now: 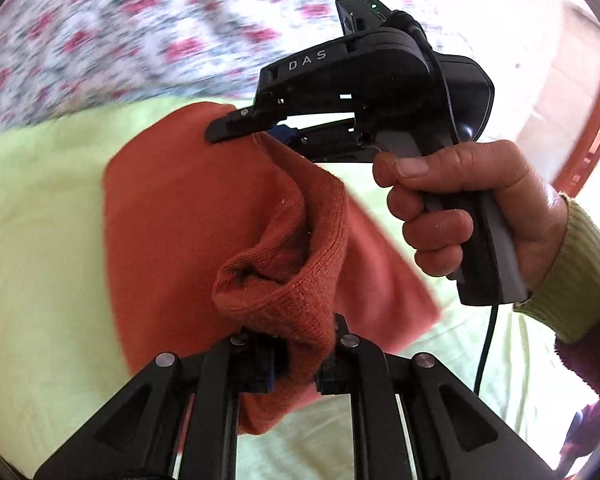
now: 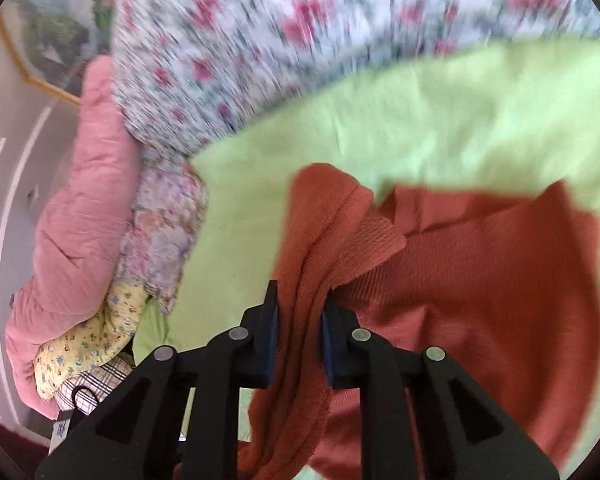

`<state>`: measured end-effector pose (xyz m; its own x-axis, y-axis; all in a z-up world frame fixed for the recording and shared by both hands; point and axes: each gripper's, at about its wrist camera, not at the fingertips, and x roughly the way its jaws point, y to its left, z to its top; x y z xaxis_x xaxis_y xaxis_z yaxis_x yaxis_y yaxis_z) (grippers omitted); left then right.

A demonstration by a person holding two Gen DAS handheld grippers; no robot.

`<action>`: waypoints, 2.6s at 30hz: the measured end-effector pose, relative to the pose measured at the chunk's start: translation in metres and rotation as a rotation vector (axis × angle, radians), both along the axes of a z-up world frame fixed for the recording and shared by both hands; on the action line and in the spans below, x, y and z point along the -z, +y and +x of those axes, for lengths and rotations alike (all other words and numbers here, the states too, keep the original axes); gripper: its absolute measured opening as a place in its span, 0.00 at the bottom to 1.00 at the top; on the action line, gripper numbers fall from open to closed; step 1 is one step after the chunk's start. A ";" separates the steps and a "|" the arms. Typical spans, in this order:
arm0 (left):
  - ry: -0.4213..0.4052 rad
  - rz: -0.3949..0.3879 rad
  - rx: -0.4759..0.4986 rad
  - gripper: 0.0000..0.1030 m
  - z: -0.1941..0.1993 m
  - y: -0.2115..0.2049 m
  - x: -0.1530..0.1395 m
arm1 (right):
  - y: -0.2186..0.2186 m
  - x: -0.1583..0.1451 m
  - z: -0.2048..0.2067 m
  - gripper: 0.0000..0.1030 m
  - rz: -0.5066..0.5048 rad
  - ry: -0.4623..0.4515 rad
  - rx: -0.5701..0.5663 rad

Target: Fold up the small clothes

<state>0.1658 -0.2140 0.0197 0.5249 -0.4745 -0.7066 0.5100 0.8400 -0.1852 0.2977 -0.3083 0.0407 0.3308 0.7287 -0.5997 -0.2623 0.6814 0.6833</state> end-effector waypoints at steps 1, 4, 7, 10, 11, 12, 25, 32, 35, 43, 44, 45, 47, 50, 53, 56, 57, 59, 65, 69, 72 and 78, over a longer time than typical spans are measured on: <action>0.011 -0.012 0.019 0.11 0.000 -0.010 0.001 | -0.010 -0.005 -0.004 0.18 0.000 -0.011 0.014; 0.048 -0.028 0.064 0.11 0.002 -0.038 0.012 | -0.046 -0.005 -0.017 0.18 -0.035 -0.026 0.061; 0.098 0.001 0.098 0.11 0.006 -0.066 0.035 | -0.080 0.018 -0.020 0.18 -0.068 0.027 0.126; 0.121 0.040 0.118 0.11 0.008 -0.081 0.052 | -0.100 0.040 -0.022 0.18 -0.087 0.058 0.155; 0.125 0.044 0.120 0.11 0.008 -0.083 0.053 | -0.103 0.045 -0.023 0.18 -0.084 0.062 0.157; 0.124 0.043 0.121 0.11 0.012 -0.083 0.052 | -0.107 0.047 -0.023 0.18 -0.081 0.062 0.159; 0.211 0.016 0.137 0.29 0.035 -0.096 0.066 | -0.117 0.058 -0.023 0.22 -0.155 0.033 0.167; 0.267 -0.022 0.147 0.42 0.036 -0.076 0.060 | -0.119 0.044 -0.040 0.47 -0.212 0.023 0.199; 0.278 -0.045 0.134 0.49 0.036 -0.056 0.052 | -0.121 0.043 -0.051 0.64 -0.212 0.026 0.215; 0.280 -0.091 -0.025 0.60 0.045 0.019 0.029 | -0.121 0.047 -0.075 0.76 -0.183 0.066 0.233; 0.283 -0.094 -0.049 0.61 0.051 0.028 0.027 | -0.119 0.048 -0.077 0.77 -0.187 0.067 0.231; 0.289 -0.096 -0.070 0.61 0.057 0.032 0.025 | -0.118 0.047 -0.077 0.77 -0.190 0.064 0.229; 0.307 -0.102 -0.114 0.61 0.060 0.048 0.033 | -0.118 0.048 -0.077 0.77 -0.185 0.065 0.228; 0.354 -0.145 -0.162 0.64 0.079 0.064 0.040 | -0.119 0.049 -0.076 0.77 -0.178 0.068 0.229; 0.406 -0.180 -0.187 0.71 0.096 0.076 0.051 | -0.118 0.053 -0.074 0.77 -0.178 0.079 0.211; 0.465 -0.209 -0.206 0.71 0.114 0.080 0.071 | -0.115 0.059 -0.068 0.78 -0.180 0.090 0.179; 0.493 -0.220 -0.214 0.71 0.122 0.080 0.080 | -0.114 0.063 -0.065 0.78 -0.178 0.096 0.168; 0.545 -0.233 -0.219 0.71 0.135 0.073 0.096 | -0.114 0.070 -0.061 0.78 -0.171 0.108 0.155; 0.540 -0.242 -0.174 0.47 0.152 0.058 0.112 | -0.102 0.087 -0.052 0.58 -0.125 0.156 0.091; 0.513 -0.261 -0.146 0.22 0.144 0.059 0.102 | -0.096 0.088 -0.054 0.34 -0.105 0.162 0.096; 0.479 -0.292 -0.151 0.21 0.129 0.073 0.081 | -0.084 0.074 -0.062 0.32 -0.089 0.132 0.085; 0.405 -0.317 -0.217 0.21 0.079 0.139 0.042 | -0.028 0.053 -0.082 0.31 -0.030 0.076 -0.026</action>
